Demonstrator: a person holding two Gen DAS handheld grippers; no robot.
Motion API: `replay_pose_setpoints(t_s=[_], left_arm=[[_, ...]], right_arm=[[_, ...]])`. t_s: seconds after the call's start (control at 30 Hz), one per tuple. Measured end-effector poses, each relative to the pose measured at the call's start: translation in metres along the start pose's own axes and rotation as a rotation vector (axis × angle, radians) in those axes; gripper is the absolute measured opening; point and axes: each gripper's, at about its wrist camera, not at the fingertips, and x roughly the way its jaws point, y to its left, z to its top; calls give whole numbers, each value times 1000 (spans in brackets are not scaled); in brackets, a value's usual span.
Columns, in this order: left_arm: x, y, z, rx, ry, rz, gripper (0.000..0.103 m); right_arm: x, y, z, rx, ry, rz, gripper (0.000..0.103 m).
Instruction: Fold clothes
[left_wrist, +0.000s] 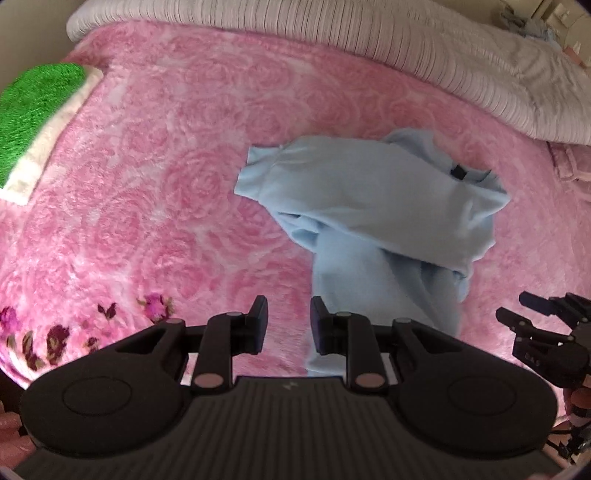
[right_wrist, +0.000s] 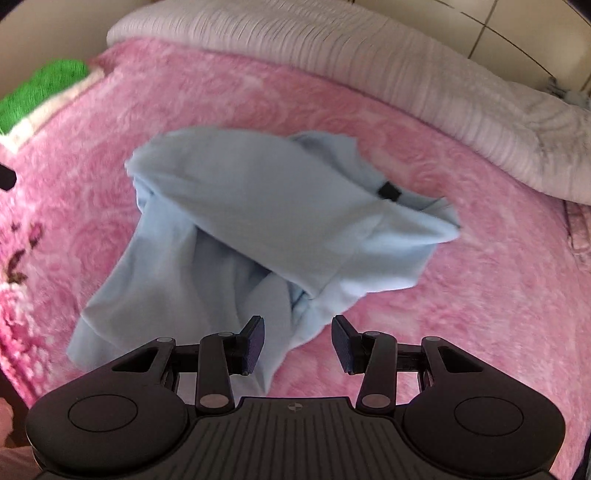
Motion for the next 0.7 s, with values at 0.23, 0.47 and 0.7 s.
replay_pose_setpoints(t_s=[0.23,0.47,0.7], left_arm=[[44,34,31,30,40,5,21],[68,61,57,20,45,28,21],[80,61,60,8,74,44,21]], right_arm=[[57,39,17,-43,31,-19,44],[109,79,33,-268,-11,-132,44],[146,94,34,-520,-72,-168,33]])
